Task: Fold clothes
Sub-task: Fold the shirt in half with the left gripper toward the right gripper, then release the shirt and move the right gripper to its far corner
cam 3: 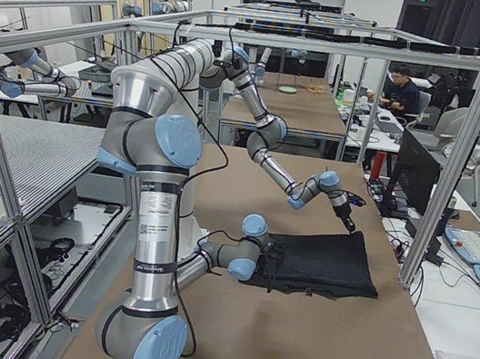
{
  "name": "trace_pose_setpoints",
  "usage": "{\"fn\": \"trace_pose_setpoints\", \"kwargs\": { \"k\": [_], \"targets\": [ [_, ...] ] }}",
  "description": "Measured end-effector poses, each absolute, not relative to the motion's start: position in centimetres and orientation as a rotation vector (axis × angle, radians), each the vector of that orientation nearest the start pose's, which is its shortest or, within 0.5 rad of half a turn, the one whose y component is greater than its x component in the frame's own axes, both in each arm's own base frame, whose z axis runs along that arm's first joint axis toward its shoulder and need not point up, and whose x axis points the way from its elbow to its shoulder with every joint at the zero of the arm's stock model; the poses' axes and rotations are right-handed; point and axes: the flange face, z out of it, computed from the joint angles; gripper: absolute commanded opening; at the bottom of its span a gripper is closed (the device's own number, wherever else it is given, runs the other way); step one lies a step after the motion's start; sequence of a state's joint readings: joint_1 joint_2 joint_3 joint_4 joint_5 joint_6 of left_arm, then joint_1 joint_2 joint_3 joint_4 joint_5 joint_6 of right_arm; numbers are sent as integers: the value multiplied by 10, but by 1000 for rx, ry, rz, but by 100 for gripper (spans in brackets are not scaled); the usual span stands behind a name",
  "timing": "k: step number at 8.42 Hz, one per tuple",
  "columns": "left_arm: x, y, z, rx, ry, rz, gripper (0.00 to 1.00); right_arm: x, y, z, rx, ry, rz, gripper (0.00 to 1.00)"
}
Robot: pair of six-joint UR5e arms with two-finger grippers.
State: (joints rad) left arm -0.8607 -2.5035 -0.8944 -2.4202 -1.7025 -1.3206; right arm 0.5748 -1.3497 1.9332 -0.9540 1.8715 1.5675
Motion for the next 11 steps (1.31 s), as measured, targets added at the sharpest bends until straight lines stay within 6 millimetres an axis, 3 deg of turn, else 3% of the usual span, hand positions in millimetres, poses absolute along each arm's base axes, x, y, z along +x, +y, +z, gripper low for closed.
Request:
{"fn": "trace_pose_setpoints", "kwargs": {
  "k": [1,3,5,8,11],
  "targets": [
    [470,-734,262,503,998,-485,99,-400,-386,304,87,-1209,326,94],
    [473,-740,257,539,971,-503,100,-398,-393,305,87,-1176,341,94],
    [469,-744,256,568,954,-499,100,-397,-407,293,123,-1147,316,94],
    [450,-751,251,603,950,-448,100,-401,-448,242,235,-1058,282,94],
    [421,-733,273,619,968,-349,100,-449,-514,198,358,-942,277,94]
  ]
}}
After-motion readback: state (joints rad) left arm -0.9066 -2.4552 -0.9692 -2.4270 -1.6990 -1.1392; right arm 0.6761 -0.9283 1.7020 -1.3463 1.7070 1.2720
